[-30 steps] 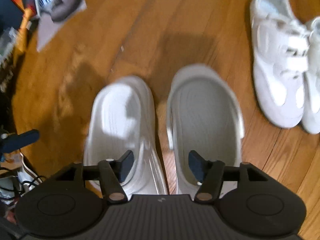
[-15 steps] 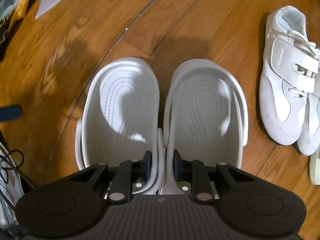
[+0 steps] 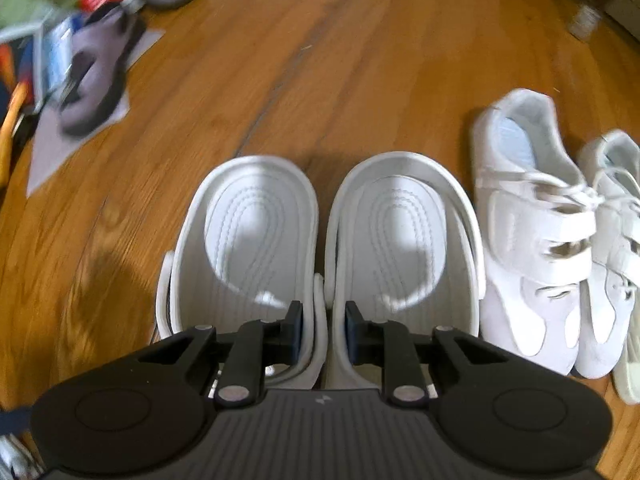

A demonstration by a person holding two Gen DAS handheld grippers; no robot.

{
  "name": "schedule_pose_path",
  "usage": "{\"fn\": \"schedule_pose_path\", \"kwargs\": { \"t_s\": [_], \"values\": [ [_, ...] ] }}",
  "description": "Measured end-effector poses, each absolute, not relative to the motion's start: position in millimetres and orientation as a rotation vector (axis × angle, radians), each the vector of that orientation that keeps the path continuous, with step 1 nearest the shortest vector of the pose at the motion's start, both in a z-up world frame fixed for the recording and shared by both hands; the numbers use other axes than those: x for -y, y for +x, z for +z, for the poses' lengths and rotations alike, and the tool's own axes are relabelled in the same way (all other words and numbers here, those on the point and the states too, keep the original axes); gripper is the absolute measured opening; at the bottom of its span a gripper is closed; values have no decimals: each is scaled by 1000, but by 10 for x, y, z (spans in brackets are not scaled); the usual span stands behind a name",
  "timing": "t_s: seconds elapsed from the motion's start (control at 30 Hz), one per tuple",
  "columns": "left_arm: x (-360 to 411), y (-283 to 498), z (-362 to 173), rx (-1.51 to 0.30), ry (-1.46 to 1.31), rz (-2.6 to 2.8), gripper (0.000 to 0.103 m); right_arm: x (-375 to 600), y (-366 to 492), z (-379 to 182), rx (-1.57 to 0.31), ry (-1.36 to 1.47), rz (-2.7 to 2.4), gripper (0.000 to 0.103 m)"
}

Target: Organize scattered shoes

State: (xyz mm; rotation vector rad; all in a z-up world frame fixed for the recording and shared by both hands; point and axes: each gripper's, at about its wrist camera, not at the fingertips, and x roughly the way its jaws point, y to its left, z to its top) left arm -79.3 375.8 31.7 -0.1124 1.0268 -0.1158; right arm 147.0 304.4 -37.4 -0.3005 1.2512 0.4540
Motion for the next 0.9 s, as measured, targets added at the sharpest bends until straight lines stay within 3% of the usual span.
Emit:
{"fn": "schedule_pose_path", "kwargs": {
  "t_s": [0.2,0.27,0.3,0.4,0.73,0.9],
  "values": [
    [-3922,-832,380,-1003,-172,-103,99,-2774,1690,-325,-1055,-155,479,28],
    [-3906,-811,363,-1011,-176,-106,99,-2645,1648,-158,-947,-132,489,79],
    [-3896,-801,354,-1015,-177,-107,99,-2558,1594,-47,-904,-119,470,85],
    [-3800,-763,282,-1024,-161,-123,99,-2314,1469,112,-881,-78,481,80],
    [-3091,-588,51,-1056,-166,-179,99,-705,686,29,-900,-344,196,81],
    [-2512,-513,-23,-1076,-140,-211,103,17,372,2,-923,-244,99,82]
  ]
}}
